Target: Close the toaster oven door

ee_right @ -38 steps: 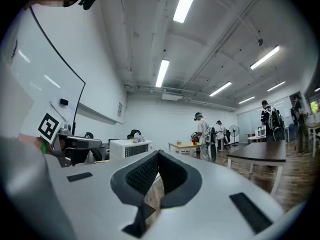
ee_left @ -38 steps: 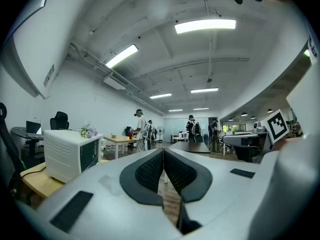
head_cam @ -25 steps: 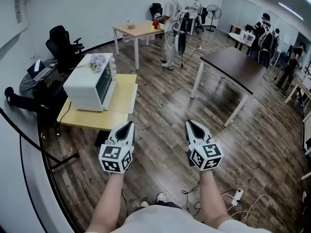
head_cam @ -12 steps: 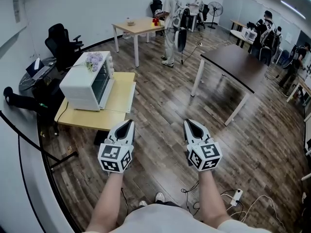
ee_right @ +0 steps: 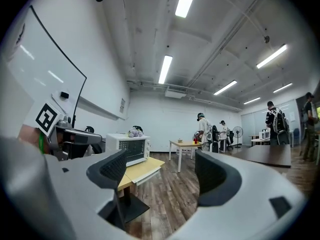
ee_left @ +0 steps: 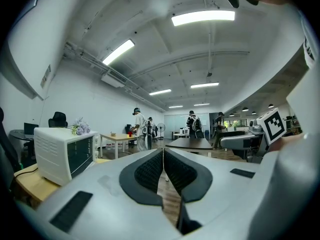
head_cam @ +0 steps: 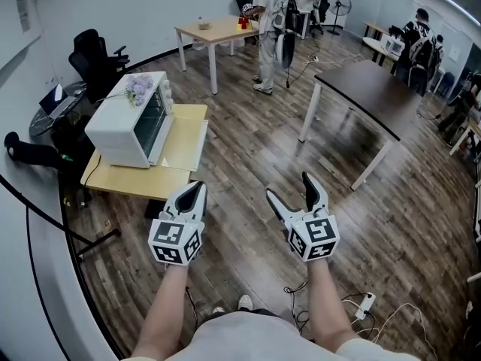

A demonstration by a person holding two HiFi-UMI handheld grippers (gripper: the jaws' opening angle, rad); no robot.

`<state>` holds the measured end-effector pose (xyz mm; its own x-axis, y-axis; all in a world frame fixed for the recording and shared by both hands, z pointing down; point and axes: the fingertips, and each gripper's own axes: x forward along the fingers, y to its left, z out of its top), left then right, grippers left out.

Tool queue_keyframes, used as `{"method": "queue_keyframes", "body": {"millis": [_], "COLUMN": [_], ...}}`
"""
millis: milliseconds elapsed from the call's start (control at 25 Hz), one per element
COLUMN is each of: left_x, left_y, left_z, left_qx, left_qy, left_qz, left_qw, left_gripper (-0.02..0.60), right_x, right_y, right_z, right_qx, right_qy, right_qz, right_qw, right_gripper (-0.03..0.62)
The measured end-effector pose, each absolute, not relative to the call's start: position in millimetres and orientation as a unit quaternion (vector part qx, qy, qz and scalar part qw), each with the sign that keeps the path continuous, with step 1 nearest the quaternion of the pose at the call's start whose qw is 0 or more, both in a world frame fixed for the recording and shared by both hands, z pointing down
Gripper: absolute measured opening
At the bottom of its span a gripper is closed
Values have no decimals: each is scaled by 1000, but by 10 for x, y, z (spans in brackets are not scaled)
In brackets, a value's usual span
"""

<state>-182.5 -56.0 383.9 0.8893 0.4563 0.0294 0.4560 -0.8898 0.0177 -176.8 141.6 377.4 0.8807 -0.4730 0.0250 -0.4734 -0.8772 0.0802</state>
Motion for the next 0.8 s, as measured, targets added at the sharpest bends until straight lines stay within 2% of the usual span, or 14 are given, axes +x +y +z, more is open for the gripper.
{"method": "queue_keyframes", "body": {"millis": [200,480,800], "left_x": [-1669,-1330,-614], "left_y": [-461,-274,-96], "left_z": [3855,3959,4097], "left_qx": [973,971,967], "left_qy": [230,238,253], "left_qz": [18,31,30], "left_qw": [6,5,-2], "left_gripper": [15,15,15], "right_x": [-1582,-1279,-581], "right_y": [1518,1699,1778], "right_z": [3828,3905,4022], "right_qx": [968,970,972], "right_qy": [-246,-240,-232], "right_qz": [5,11,13], "right_qw": [46,41,44], "right_gripper": [586,569,560]}}
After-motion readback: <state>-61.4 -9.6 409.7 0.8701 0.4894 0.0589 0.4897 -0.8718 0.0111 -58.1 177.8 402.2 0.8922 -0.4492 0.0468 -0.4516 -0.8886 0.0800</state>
